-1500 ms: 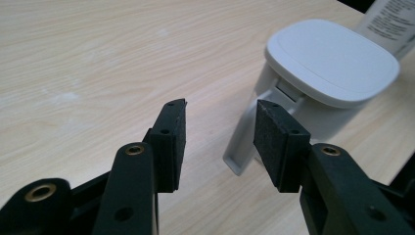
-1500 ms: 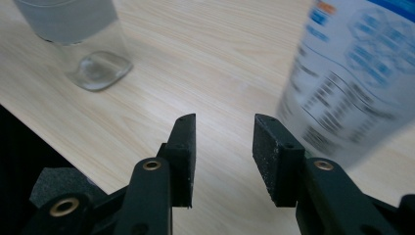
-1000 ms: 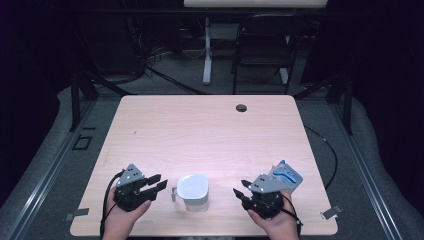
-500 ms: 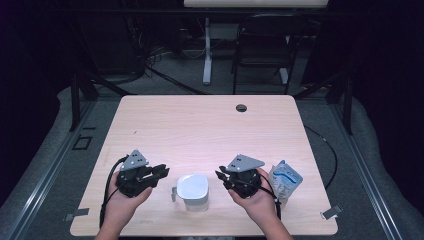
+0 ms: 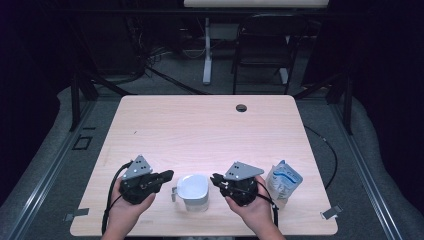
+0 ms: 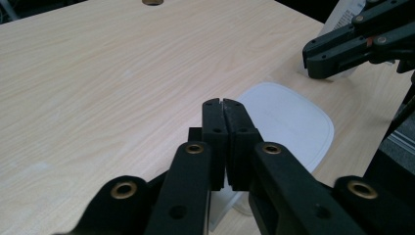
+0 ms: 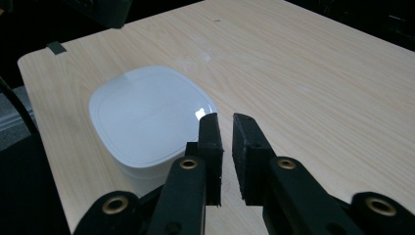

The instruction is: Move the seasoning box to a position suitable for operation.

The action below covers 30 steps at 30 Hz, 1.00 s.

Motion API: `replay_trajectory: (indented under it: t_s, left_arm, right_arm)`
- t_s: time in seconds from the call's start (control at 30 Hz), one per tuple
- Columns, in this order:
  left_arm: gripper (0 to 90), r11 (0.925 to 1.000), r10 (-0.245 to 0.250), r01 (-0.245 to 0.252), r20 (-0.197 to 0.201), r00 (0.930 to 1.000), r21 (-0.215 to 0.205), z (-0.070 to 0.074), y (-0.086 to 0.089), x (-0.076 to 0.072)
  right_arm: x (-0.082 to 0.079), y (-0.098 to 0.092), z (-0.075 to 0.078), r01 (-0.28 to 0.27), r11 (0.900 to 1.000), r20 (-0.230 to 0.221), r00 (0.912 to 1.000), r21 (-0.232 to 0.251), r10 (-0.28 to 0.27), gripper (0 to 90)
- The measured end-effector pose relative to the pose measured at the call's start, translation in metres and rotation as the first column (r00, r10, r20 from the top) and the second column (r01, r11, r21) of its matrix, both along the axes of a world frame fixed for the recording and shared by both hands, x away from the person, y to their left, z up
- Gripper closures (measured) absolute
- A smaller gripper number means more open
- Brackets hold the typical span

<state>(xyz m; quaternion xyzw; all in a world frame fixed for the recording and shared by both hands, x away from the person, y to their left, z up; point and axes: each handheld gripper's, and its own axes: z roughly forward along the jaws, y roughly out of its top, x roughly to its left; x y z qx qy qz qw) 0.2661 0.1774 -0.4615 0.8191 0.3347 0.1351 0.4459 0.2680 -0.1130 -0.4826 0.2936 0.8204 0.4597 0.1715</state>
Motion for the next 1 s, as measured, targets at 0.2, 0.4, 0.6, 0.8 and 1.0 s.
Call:
replay_trajectory:
  t_s: [0.2,0.4,0.6,0.8,1.0]
  left_arm:
    - [90.0,0.9965,-0.031,0.031,-0.006,0.9995,0.078,-0.008,-0.014,-0.004]
    - [90.0,0.9943,-0.037,0.037,-0.006,0.9993,0.1,-0.011,-0.019,-0.005]
    - [90.0,0.9936,-0.038,0.039,-0.015,0.9992,0.106,-0.015,-0.021,-0.004]
    - [90.0,0.9948,-0.036,0.037,-0.012,0.9993,0.095,-0.017,-0.02,-0.004]
    - [90.0,0.9953,-0.034,0.035,-0.012,0.9994,0.09,-0.018,-0.02,-0.005]
  right_arm:
    - [-0.002,-0.003,-0.005,0.002,1.0,-0.013,0.9999,-0.019,-0.002,86.7]
    - [-0.002,-0.004,-0.011,-0.007,1.0,-0.044,0.999,-0.028,0.005,86.1]
    - [-0.003,-0.002,-0.013,-0.014,0.999,-0.054,0.9985,-0.034,0.012,86.0]
    - [-0.004,0.001,-0.014,-0.027,0.999,-0.062,0.9978,-0.038,0.024,86.2]
    - [-0.005,0.003,-0.017,-0.051,0.997,-0.078,0.9959,-0.055,0.047,90.0]
